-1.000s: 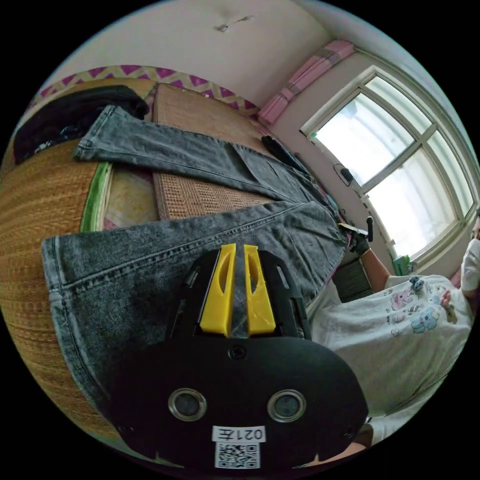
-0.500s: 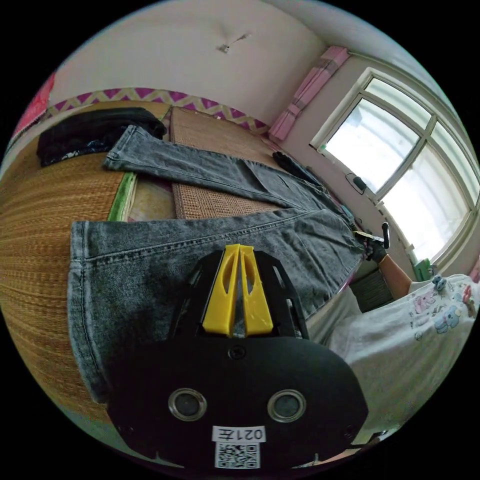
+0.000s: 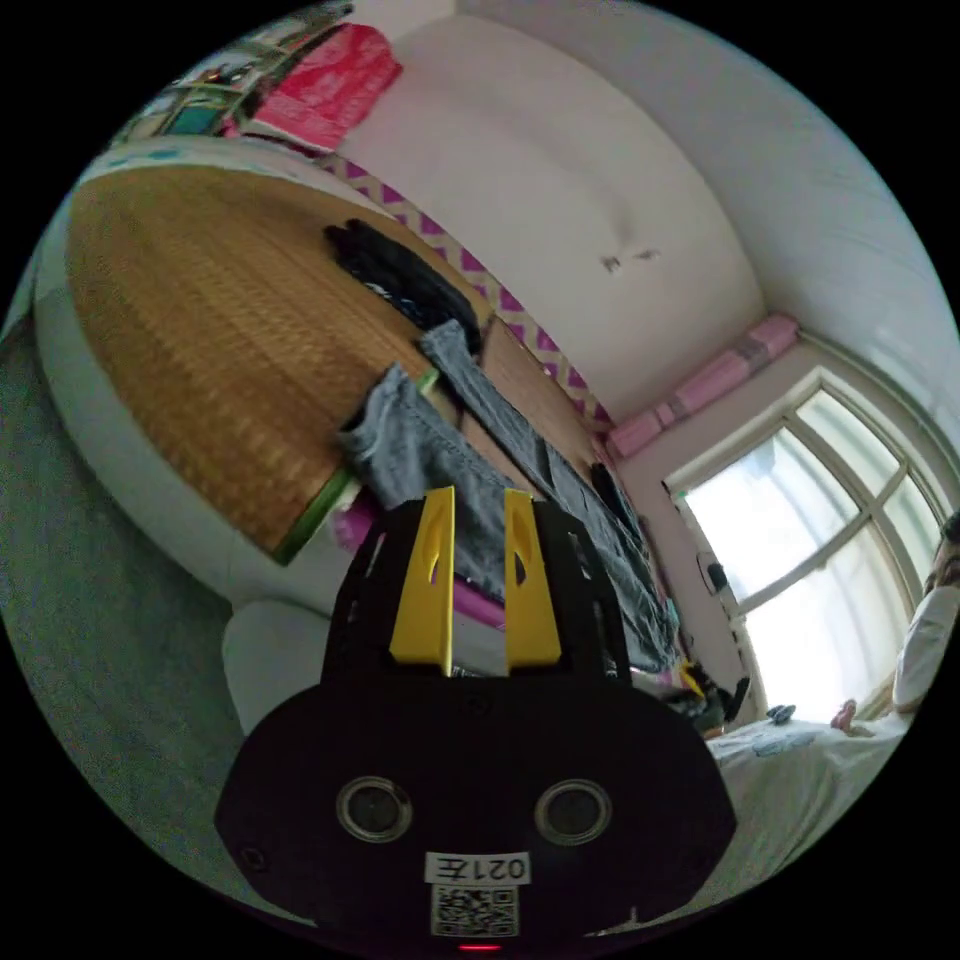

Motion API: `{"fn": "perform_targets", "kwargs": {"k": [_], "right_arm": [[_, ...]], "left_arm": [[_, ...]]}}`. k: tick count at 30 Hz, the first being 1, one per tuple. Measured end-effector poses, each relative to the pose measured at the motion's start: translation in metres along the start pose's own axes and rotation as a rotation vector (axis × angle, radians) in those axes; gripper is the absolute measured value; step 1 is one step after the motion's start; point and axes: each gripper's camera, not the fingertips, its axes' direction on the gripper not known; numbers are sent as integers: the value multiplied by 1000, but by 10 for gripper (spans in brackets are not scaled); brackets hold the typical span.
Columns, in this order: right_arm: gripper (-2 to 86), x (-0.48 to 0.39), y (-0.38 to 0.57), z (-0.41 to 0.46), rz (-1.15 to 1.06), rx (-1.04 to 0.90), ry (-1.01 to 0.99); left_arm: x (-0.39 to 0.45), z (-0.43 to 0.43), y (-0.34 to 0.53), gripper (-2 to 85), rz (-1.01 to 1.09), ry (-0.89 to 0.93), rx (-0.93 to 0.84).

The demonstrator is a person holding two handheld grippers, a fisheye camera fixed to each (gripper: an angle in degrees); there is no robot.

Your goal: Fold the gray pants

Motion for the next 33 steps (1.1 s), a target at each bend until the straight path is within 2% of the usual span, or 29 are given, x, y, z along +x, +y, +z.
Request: {"fn": "perform_targets", "kwargs": {"k": [6, 16, 33], "right_arm": [[79, 50, 15, 9, 109, -26, -38], [80, 108, 1, 20, 197, -44, -147], [98, 253, 1, 61, 567, -34, -742]], "left_arm": [[-43, -6, 19, 79, -246, 15, 72], [-57, 18, -8, 71, -257, -70, 70], [-60, 32, -32, 65, -204, -54, 21]]}}
